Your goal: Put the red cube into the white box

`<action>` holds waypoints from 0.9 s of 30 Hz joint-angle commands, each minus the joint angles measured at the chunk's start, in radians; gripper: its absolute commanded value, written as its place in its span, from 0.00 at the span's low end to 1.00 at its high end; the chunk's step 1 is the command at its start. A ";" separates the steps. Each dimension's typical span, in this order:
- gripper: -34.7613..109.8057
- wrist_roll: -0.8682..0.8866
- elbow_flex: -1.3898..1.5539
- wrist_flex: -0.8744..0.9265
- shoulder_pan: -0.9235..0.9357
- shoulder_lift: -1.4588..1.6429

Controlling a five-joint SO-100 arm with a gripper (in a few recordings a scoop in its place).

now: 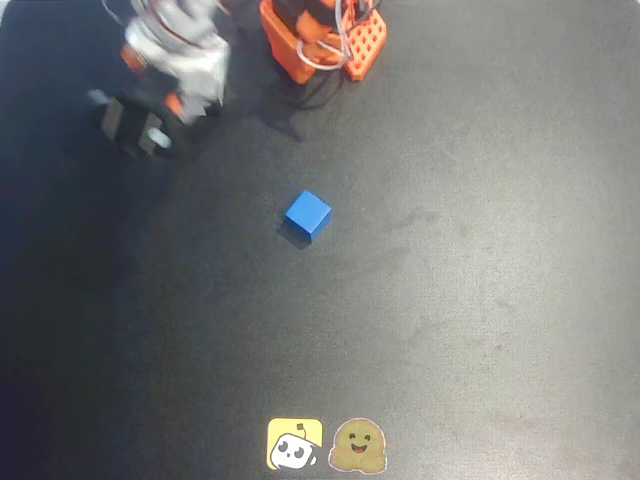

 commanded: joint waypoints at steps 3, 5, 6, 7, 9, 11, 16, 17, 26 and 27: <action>0.24 0.106 -0.038 -0.003 -0.249 0.008; 0.24 0.156 -0.038 -0.005 -0.341 0.008; 0.24 0.164 -0.038 -0.008 -0.385 0.005; 0.24 0.187 -0.034 -0.014 -0.426 0.005; 0.24 0.215 -0.029 -0.017 -0.506 0.006; 0.24 0.250 -0.009 -0.017 -0.575 0.028; 0.24 0.316 0.133 -0.035 -0.687 0.189; 0.24 0.314 0.163 -0.038 -0.693 0.216; 0.24 0.270 0.307 -0.055 -0.692 0.276; 0.24 0.270 0.330 -0.067 -0.692 0.287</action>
